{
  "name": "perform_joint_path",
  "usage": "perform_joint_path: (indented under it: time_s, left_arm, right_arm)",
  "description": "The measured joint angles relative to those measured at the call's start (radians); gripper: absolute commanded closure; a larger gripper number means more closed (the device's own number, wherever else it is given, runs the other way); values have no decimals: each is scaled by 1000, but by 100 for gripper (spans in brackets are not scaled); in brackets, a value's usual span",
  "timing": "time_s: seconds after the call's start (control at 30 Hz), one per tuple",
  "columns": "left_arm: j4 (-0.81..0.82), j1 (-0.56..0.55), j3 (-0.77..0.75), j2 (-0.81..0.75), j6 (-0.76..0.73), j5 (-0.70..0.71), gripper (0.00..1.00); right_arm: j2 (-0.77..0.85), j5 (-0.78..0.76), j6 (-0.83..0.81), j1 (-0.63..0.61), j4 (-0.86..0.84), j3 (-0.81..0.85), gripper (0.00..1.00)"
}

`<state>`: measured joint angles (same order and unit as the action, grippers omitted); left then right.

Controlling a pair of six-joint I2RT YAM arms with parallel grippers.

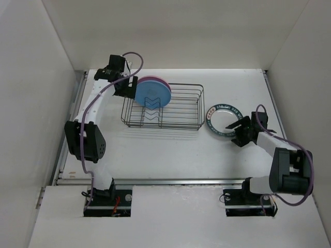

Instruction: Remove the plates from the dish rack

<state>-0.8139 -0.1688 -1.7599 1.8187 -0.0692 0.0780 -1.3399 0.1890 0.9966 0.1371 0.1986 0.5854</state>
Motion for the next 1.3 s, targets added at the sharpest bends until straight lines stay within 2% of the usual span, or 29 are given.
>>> perform_joint_path:
  time_s: [0.17,0.3,0.37,0.5,0.73,0.8,0.83,0.9,1.03,1.23,1.3]
  left_arm:
    - [43,-78,-21,-32,-182,-24,11]
    - [74,-149,-31,-2,-309,-10,26]
    - [90,-175,-48,28,-348,-5,27]
    - [106,-191,-132,119,-378,10,35]
    - [116,-180,-200,192,-381,29,40]
    - [115,-179,-204,200,-381,30,45]
    - [114,-179,-204,203,-379,30,53]
    - [112,-179,-205,208,-373,28,59]
    - [108,-177,-206,210,-367,29,62]
    - [116,-173,-206,209,-381,52,100]
    - [119,-172,-206,212,-385,72,100]
  right_arm:
    - [-24,39,-48,0,5,41,21]
    - [16,35,-77,0,32,43,21]
    - [43,25,-93,0,55,53,21]
    - [87,-8,-134,0,85,75,21]
    - [122,-42,-174,0,109,80,21]
    - [122,-46,-182,0,112,80,21]
    - [122,-48,-186,0,113,80,21]
    - [124,-51,-193,0,117,80,21]
    - [135,-51,-205,0,123,81,21]
    - [143,-52,-216,0,132,82,21]
    - [143,-53,-219,0,132,82,21]
